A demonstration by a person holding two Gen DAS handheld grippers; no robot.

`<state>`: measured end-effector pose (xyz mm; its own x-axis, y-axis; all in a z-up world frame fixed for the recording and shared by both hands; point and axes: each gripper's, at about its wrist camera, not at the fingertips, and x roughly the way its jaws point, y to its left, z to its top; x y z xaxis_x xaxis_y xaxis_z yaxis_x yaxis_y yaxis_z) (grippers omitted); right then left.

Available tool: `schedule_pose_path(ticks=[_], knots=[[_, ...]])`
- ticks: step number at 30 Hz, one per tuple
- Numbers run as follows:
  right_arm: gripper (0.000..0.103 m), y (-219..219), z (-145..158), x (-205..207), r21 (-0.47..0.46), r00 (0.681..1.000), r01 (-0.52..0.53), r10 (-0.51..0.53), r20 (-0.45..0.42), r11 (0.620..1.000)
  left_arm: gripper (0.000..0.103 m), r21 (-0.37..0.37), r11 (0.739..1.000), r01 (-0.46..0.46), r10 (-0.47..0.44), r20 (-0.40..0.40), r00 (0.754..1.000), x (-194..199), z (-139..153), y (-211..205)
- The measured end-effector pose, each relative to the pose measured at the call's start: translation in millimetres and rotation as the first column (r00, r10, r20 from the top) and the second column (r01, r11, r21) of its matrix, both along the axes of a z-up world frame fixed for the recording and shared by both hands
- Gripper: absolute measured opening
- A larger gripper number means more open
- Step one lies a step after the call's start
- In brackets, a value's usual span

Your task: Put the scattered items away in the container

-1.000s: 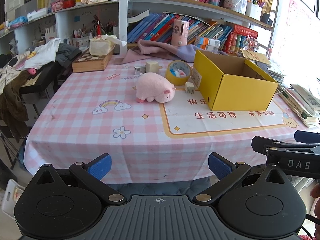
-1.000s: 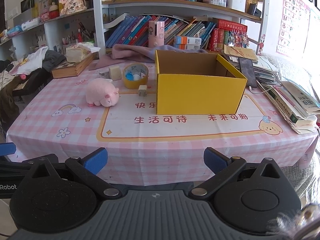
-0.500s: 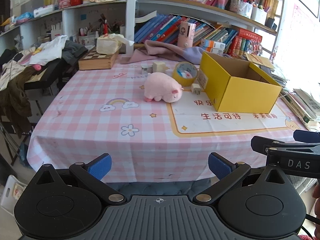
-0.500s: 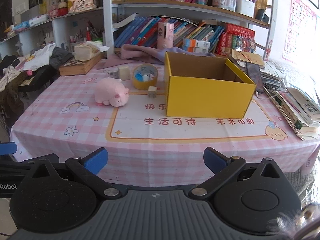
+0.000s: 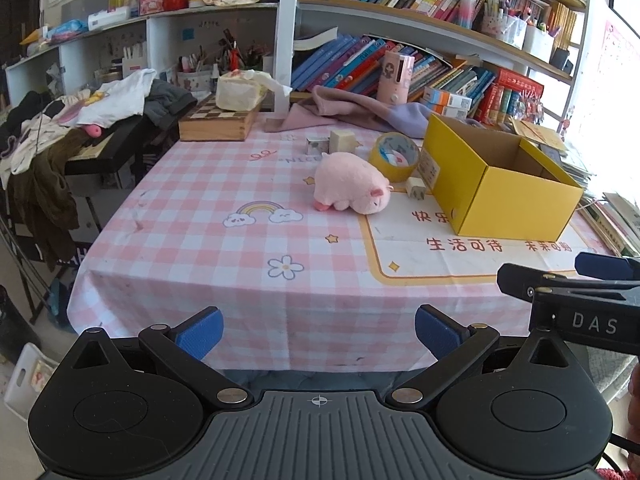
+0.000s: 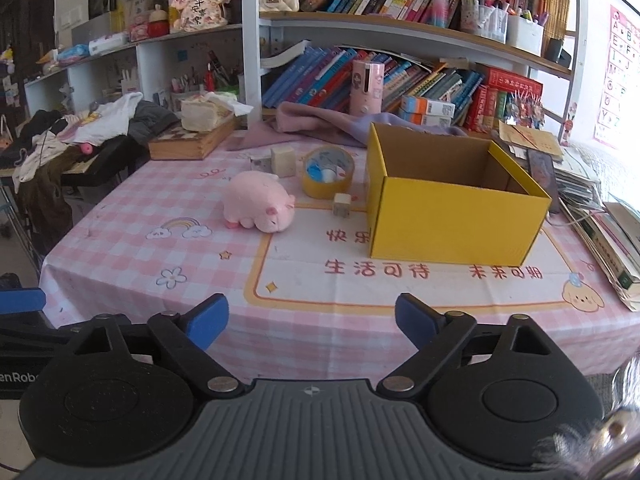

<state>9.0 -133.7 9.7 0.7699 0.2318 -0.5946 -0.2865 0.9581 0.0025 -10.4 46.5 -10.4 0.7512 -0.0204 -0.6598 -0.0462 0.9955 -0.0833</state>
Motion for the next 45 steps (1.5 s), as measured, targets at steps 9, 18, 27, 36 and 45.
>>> schedule_pose_path(ticks=[9,18,27,36,45], knots=[[0.08,10.5,-4.4,35.5,0.026,0.999,-0.035,0.036,-0.02,0.999,0.1,0.011,1.0,-0.027,0.027,-0.001,1.0,26.1,-6.0,7.8],[0.08,26.6,-8.9,92.2,-0.005,0.996,-0.08,0.079,-0.041,0.997,0.099,0.007,0.999,-0.034,0.035,-0.043,0.998,78.1,-16.3,11.0],[0.079,32.3,-10.7,158.0,-0.006,0.993,-0.108,0.107,-0.046,0.994,0.099,0.055,0.998,0.014,-0.012,-0.048,0.999,131.6,-15.8,-3.0],[0.06,48.7,-21.4,221.0,0.022,0.994,-0.072,0.074,-0.079,0.997,0.1,0.132,0.991,0.033,-0.02,-0.097,0.995,175.1,-22.6,-8.8],[0.055,58.5,-38.3,271.6,0.009,0.989,-0.031,0.032,-0.143,0.999,0.1,0.178,0.98,0.087,-0.072,-0.087,0.994,215.5,-32.1,-19.0]])
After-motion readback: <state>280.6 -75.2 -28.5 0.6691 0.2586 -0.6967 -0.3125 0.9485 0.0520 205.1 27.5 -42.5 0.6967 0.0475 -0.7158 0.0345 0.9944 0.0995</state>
